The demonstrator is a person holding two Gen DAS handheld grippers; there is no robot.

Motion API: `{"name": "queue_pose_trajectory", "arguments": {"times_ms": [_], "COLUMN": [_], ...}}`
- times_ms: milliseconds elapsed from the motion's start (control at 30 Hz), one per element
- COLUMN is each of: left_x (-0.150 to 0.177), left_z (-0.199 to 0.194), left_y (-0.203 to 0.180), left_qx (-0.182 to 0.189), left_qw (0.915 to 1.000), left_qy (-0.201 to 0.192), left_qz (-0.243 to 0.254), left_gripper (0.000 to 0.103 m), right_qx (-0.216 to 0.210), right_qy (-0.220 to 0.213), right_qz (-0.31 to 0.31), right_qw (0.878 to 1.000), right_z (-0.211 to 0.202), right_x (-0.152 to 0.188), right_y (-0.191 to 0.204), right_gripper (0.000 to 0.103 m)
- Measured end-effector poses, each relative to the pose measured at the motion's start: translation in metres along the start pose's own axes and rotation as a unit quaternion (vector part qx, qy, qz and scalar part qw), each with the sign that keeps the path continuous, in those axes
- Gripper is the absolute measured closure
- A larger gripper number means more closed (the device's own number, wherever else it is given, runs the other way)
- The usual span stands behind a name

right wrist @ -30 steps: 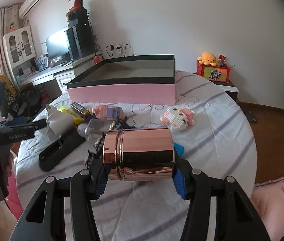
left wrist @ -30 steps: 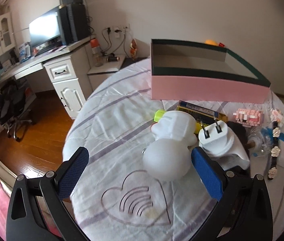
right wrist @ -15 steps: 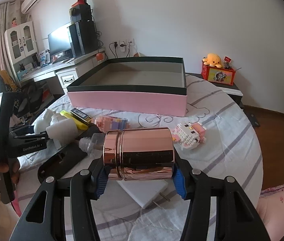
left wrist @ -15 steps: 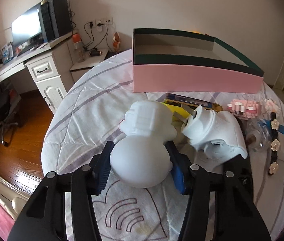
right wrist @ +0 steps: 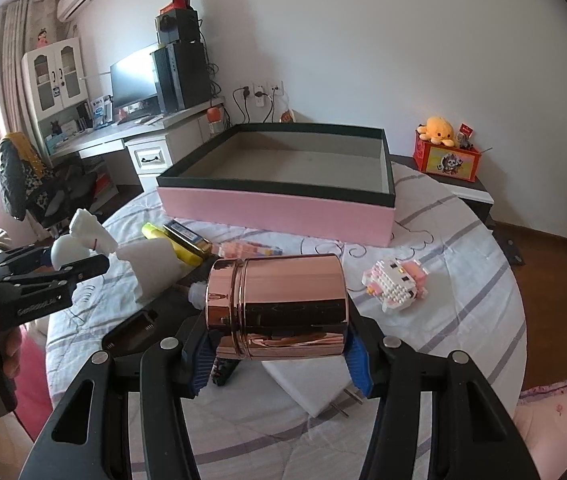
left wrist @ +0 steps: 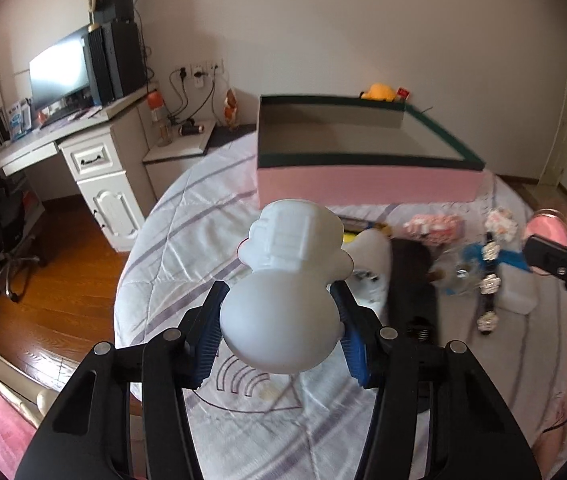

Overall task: Organize rigid objects
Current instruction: 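Carry both held items into the pink box and open both tools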

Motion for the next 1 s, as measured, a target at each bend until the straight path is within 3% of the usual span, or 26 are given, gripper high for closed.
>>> {"name": "queue_pose_trajectory", "arguments": {"times_ms": [233,467,700,1000], "left_x": [-0.021,-0.049,-0.087,-0.133], "left_z": [-0.036,-0.045,-0.025,0.028], "left_y": [-0.016,-0.037,-0.052,-0.052], "left_qx": [0.015,0.028,0.048,0.036], "left_qw": [0.9990,0.9972,0.9960,0.9976], "left_qy": [-0.041,-0.063,-0.061,-0.036], "left_qz": [0.006,0.028,0.045,0.047], "left_gripper": [0.050,0.050,0.050,0.050], "right_qx": [0.002,0.008,0.012,0.004], "right_qy": [-0.021,-0.038,-0.035,-0.013], "right_qz": [-0.007,-0.017,-0.027,-0.042], "right_qw": [1.000,0.999,0.999,0.999], "right_z": [-0.012,-0.015,0.001,0.045], "right_x": [-0.016,-0.038,-0.062,-0.104], "right_y": [0.005,0.003,-0.004,-0.018], "right_gripper": [0.048,0.048,0.048,0.048]}}
Point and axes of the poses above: each gripper's, at about its wrist camera, not at the fingertips, and z roughly the way its jaws point, y to its left, x to its underside, the point moved 4 cm from there along z, roughly the way its jaws point, and after that the axes turned 4 degrees about -z, right-handed, at the moved point
